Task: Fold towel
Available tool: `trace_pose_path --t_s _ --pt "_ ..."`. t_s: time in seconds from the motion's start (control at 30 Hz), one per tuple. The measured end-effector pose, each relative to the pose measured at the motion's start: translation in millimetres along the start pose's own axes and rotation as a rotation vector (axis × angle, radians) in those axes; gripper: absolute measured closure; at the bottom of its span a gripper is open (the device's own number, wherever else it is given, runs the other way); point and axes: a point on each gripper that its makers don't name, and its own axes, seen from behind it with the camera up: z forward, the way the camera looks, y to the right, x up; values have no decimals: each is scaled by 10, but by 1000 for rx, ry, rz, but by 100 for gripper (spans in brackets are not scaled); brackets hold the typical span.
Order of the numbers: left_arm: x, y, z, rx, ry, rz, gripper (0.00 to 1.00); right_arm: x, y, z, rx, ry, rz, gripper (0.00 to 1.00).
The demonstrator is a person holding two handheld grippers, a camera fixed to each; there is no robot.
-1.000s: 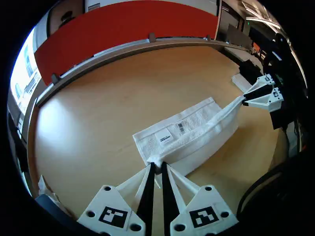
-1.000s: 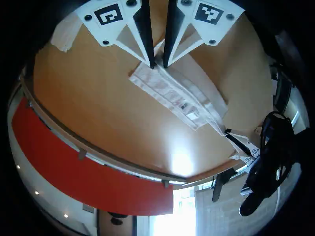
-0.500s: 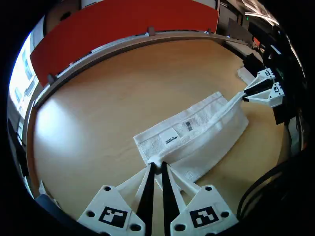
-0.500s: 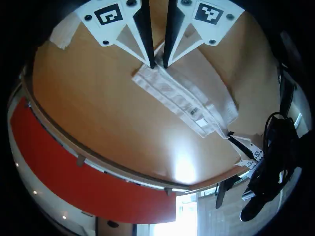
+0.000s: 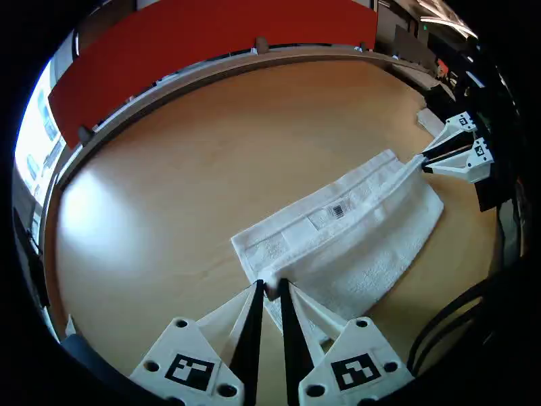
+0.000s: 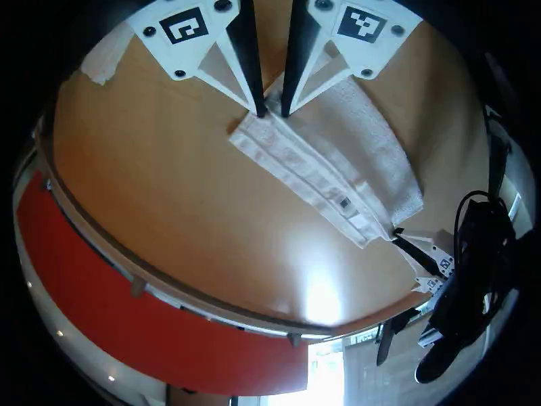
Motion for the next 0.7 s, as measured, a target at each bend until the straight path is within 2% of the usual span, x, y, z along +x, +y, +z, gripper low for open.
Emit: trace_pose_path --t_s 0.07,0.17,0.23,0.37,0.57,0.7 --pt "-4 -26 34 8 0 7 76 -23 18 25 -4 -10 -2 75" --pt "-17 -81 73 27 -6 20 72 -52 54 57 -15 -22 -5 65" --pt "-24 -112 91 37 -10 28 63 -63 80 73 -24 -26 -8 56" --pt "-23 -144 108 46 -15 34 61 -66 124 88 -38 -29 -14 43" --pt "-4 -206 119 60 -15 21 54 -56 190 99 -55 -31 -17 34" --pt "26 -258 120 73 -7 18 54 -29 245 110 -71 -24 -14 28"
